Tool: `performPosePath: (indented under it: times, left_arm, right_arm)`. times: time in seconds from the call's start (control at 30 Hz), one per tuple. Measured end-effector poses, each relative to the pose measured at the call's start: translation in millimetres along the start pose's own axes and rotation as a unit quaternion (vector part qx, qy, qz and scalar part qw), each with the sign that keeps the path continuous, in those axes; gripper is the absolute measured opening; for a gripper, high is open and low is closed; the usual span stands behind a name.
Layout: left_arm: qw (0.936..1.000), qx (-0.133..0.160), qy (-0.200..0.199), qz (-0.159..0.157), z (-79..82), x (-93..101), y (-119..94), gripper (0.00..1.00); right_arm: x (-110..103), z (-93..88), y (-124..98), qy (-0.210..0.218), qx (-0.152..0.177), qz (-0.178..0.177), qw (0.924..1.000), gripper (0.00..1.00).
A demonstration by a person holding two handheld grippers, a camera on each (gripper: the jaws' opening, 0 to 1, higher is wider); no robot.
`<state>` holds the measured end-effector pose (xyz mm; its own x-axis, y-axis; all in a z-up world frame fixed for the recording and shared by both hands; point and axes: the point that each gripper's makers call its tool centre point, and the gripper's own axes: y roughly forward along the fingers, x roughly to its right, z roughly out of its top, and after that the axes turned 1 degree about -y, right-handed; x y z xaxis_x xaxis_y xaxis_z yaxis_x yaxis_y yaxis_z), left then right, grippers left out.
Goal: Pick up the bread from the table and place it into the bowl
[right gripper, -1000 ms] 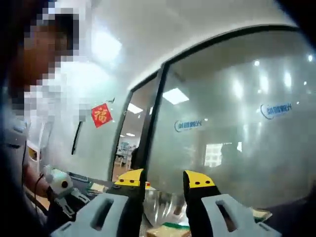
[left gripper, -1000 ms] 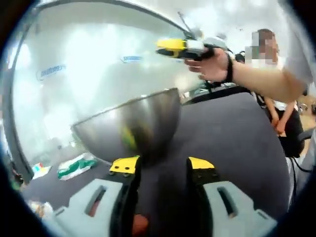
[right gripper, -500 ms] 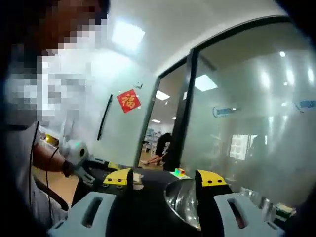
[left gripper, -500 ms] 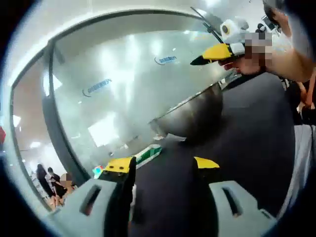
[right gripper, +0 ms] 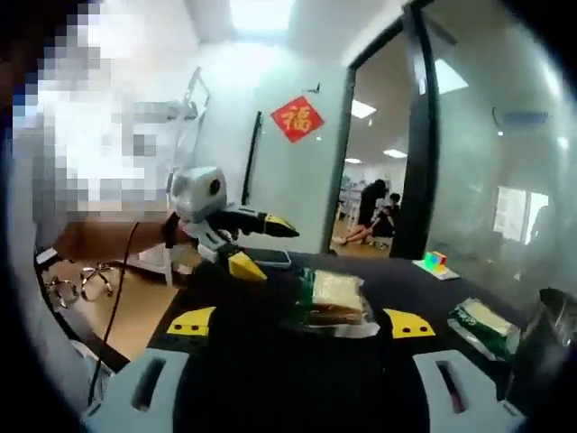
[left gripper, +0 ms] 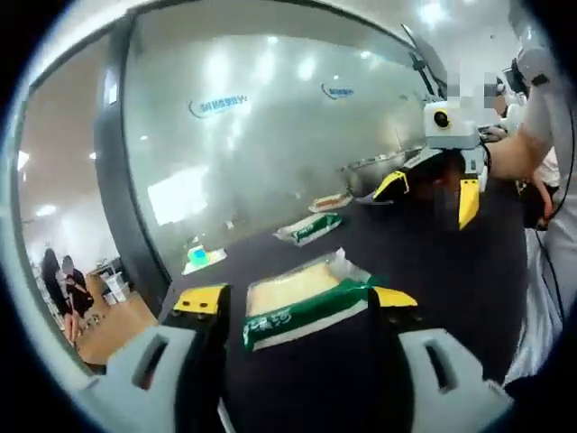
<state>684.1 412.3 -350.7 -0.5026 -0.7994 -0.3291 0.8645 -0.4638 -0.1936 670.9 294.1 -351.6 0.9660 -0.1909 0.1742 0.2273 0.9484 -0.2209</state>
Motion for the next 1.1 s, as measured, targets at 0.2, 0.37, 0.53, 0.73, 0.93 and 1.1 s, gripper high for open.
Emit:
performPosePath:
  times: [0.2, 0.37, 0.53, 0.73, 0.93, 1.1]
  left_arm:
    - [0.9982, -0.058, -0.017, -0.003, -37.0, -26.6, 14, 0.35]
    - [0.9971, -0.074, 0.01, -0.01, -54.1, -47.9, 23, 0.32]
    - [0.9972, -0.072, 0.005, -0.018, -55.3, -52.5, 28, 0.31]
    - [0.9953, -0.079, -0.015, -0.053, -59.7, -45.5, 37, 0.25]
    - [0.9951, -0.076, -0.013, -0.062, -58.4, -43.5, 45, 0.13]
    - [0.9953, -0.073, 0.0, -0.064, -55.9, -43.7, 49, 0.08]
  right_arm:
    - [22, -12.7, 18, 0.051, -0.013, -0.016, 0.9985, 0.76]
    - [20, -16.2, 45, 0.069, -0.022, -0.014, 0.9973, 0.87]
    - [17, -18.8, 77, 0.047, -0.036, -0.029, 0.9978, 0.89]
    - [33, -33.2, 94, 0.064, -0.066, -0.057, 0.9941, 0.86]
    - [43, -43.7, 90, 0.049, -0.092, -0.066, 0.9923, 0.59]
    - [48, -44.3, 89, 0.036, -0.09, -0.061, 0.9934, 0.55]
